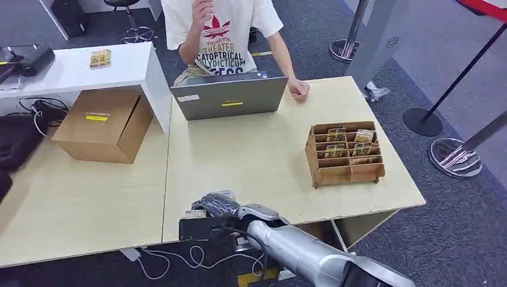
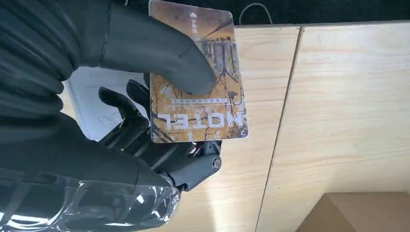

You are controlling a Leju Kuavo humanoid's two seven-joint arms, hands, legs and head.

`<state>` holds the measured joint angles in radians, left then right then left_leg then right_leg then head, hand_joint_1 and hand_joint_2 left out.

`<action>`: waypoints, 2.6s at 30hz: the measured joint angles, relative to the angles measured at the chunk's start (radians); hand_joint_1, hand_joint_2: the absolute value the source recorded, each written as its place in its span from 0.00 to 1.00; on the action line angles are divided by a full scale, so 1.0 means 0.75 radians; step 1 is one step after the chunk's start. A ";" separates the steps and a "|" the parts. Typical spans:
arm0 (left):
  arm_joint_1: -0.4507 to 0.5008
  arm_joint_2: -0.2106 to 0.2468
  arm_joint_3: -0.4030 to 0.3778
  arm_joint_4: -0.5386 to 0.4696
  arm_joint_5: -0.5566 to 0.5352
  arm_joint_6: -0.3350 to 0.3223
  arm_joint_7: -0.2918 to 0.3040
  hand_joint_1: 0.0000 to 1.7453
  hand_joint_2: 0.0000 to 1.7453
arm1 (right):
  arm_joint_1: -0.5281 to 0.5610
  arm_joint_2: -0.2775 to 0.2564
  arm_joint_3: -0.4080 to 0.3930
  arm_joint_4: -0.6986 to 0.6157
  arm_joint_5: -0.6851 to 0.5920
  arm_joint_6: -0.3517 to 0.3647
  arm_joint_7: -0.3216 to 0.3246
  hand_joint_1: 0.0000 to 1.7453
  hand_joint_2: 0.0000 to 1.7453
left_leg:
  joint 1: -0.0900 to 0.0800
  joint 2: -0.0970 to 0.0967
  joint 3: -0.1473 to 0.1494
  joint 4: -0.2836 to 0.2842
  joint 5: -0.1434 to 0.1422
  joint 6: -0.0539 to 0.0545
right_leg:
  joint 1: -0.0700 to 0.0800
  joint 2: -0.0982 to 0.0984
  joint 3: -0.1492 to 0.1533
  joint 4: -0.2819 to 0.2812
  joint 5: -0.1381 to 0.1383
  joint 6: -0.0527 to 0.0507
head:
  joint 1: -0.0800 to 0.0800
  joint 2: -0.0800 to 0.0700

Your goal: Pass the card to the sensor for recognition and then transmit it.

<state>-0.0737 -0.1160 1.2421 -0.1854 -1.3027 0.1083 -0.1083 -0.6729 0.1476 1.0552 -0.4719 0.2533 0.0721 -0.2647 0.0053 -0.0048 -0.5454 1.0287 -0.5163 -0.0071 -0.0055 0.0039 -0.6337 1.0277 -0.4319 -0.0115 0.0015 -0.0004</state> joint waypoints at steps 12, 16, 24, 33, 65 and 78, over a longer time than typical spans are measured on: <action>0.000 0.000 -0.003 0.000 -0.010 -0.006 0.000 0.00 0.00 | 0.001 0.030 0.015 0.068 -0.009 -0.003 0.004 1.00 1.00 | 0.000 0.000 0.000 0.000 0.000 0.000 | 0.000 0.000 0.000 0.000 0.000 0.000 | 0.000 0.000; 0.000 0.001 -0.003 0.000 -0.010 -0.007 0.001 0.00 0.00 | 0.001 0.034 0.016 0.093 -0.008 -0.029 0.021 1.00 1.00 | 0.000 0.000 0.000 0.000 0.000 0.000 | 0.000 0.000 0.000 0.000 0.000 0.000 | 0.000 0.000; 0.001 0.002 -0.003 0.000 -0.001 -0.011 0.012 0.00 0.00 | -0.014 0.014 0.012 0.136 -0.013 -0.072 0.056 1.00 1.00 | 0.000 0.000 0.001 0.000 0.000 0.000 | 0.000 0.000 0.000 0.000 0.000 0.000 | 0.000 0.000; 0.002 0.002 -0.003 0.000 0.017 -0.005 0.012 0.00 0.00 | -0.047 0.000 0.010 0.166 -0.009 -0.066 0.076 1.00 1.00 | 0.000 0.000 0.001 0.000 0.000 0.000 | 0.000 0.000 0.000 0.000 0.000 0.000 | 0.000 0.000; 0.002 0.008 -0.003 0.000 0.003 -0.006 -0.002 0.00 0.00 | -0.062 -0.031 -0.026 0.190 -0.025 -0.038 0.030 1.00 1.00 | 0.000 0.000 0.001 0.000 0.000 0.000 | 0.000 0.000 0.000 0.000 0.000 0.000 | 0.000 0.000; 0.003 0.006 -0.003 0.000 0.051 0.003 0.002 0.00 0.00 | -0.047 -0.028 -0.026 -0.069 -0.139 0.103 -0.111 1.00 1.00 | 0.002 0.001 0.000 0.000 0.000 0.000 | 0.000 0.001 0.000 0.000 0.000 -0.001 | 0.000 0.000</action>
<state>-0.0718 -0.1114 1.2402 -0.1854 -1.2646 0.1106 -0.1068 -0.7078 0.1267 1.0357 -0.5238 0.1487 0.1492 -0.3483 0.0068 -0.0044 -0.5453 1.0287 -0.5161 -0.0074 -0.0052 0.0044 -0.6337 1.0277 -0.4316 -0.0121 0.0015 -0.0004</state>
